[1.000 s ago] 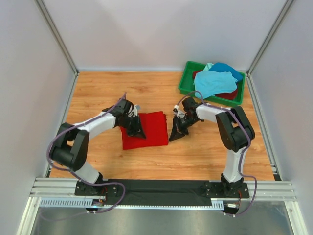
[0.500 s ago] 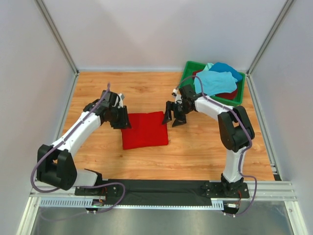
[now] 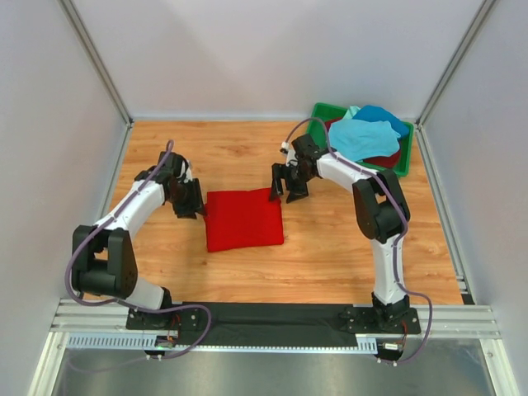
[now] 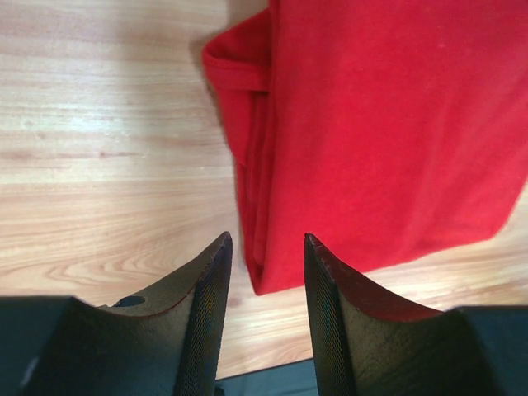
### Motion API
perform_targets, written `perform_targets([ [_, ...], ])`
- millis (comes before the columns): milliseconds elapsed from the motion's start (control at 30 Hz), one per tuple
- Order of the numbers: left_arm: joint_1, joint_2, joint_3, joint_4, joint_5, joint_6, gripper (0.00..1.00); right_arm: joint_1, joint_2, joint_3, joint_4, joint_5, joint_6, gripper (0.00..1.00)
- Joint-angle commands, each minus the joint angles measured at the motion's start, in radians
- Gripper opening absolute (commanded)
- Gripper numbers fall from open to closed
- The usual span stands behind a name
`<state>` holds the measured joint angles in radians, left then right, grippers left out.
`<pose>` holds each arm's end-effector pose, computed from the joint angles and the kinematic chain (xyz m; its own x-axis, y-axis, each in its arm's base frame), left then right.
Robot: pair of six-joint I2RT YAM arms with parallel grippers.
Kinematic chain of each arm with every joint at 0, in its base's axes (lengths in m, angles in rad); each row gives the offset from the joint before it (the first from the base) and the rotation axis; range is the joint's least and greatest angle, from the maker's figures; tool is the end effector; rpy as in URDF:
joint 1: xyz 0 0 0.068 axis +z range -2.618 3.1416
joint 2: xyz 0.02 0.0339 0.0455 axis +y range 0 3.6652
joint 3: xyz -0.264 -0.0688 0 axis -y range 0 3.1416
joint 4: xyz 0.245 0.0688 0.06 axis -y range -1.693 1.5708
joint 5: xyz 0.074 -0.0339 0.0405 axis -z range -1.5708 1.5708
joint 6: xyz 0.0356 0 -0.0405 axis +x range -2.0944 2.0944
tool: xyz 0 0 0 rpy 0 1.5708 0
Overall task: Fold and stack the t-shirts
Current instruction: Neatly place the folded tshirt to the corner
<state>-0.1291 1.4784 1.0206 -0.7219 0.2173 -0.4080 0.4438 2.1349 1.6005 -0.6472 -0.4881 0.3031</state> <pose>0.2800 -0.0441 0.2214 -0.9238 -0.2708 -0.2708 -0.1736 0.9264 -0.3342 0.3925 0.2051 0.1659 -0.9587 -0.1639 -0.2326 -0.2659 0.8070 0.5274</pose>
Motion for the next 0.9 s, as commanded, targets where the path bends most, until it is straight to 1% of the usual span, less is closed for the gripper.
perform_targets([
  [0, 0.0, -0.052, 0.058, 0.026, 0.063, 0.009, 0.47, 0.006, 0.023, 0.03, 0.0, 0.011, -0.061, 0.74],
  [133, 0.0, -0.119, 0.023, 0.012, 0.074, 0.001, 0.47, 0.013, 0.062, 0.052, 0.032, -0.023, -0.062, 0.73],
  [267, 0.0, -0.168, -0.04, 0.013, 0.082, 0.0, 0.46, 0.032, 0.083, 0.073, 0.049, -0.056, -0.073, 0.7],
  [367, 0.0, -0.184, -0.065, 0.013, 0.09, 0.0, 0.45, 0.036, 0.102, 0.084, 0.06, -0.07, -0.061, 0.62],
  [400, 0.0, -0.185, -0.066, 0.012, 0.094, 0.0, 0.45, 0.036, 0.106, 0.082, 0.06, -0.066, -0.05, 0.51],
  [467, 0.0, -0.188, -0.068, 0.013, 0.1, 0.001, 0.45, 0.036, 0.103, 0.067, 0.066, -0.066, -0.041, 0.36],
  [500, 0.002, -0.188, -0.068, 0.013, 0.103, 0.001, 0.45, 0.036, 0.1, 0.059, 0.072, -0.063, -0.038, 0.21],
  [533, 0.0, -0.188, -0.067, 0.015, 0.105, 0.003, 0.45, 0.036, 0.096, 0.049, 0.072, -0.038, -0.027, 0.16],
  [567, 0.002, -0.19, -0.062, 0.016, 0.106, 0.003, 0.45, 0.035, 0.082, 0.029, 0.07, -0.026, -0.016, 0.07],
  [600, 0.0, -0.188, -0.059, 0.015, 0.109, 0.005, 0.45, 0.033, 0.071, 0.013, 0.066, -0.009, 0.0, 0.0],
  [700, 0.0, -0.19, -0.048, 0.01, 0.122, 0.003, 0.44, 0.021, -0.021, -0.095, 0.055, 0.081, 0.097, 0.0],
  [733, 0.002, -0.191, -0.047, 0.01, 0.128, 0.0, 0.44, 0.01, -0.055, -0.132, 0.054, 0.165, 0.14, 0.0],
  [767, 0.002, -0.194, -0.047, 0.01, 0.134, -0.003, 0.43, 0.003, -0.09, -0.184, 0.054, 0.201, 0.216, 0.0],
  [800, 0.0, -0.202, -0.048, 0.013, 0.155, -0.006, 0.43, -0.02, -0.174, -0.276, 0.054, 0.236, 0.266, 0.0],
  [833, 0.002, -0.205, -0.051, 0.018, 0.169, -0.014, 0.43, -0.036, -0.208, -0.327, 0.05, 0.293, 0.307, 0.0],
  [867, 0.0, -0.21, -0.062, 0.028, 0.183, -0.015, 0.43, -0.054, -0.246, -0.365, 0.047, 0.315, 0.38, 0.0],
])
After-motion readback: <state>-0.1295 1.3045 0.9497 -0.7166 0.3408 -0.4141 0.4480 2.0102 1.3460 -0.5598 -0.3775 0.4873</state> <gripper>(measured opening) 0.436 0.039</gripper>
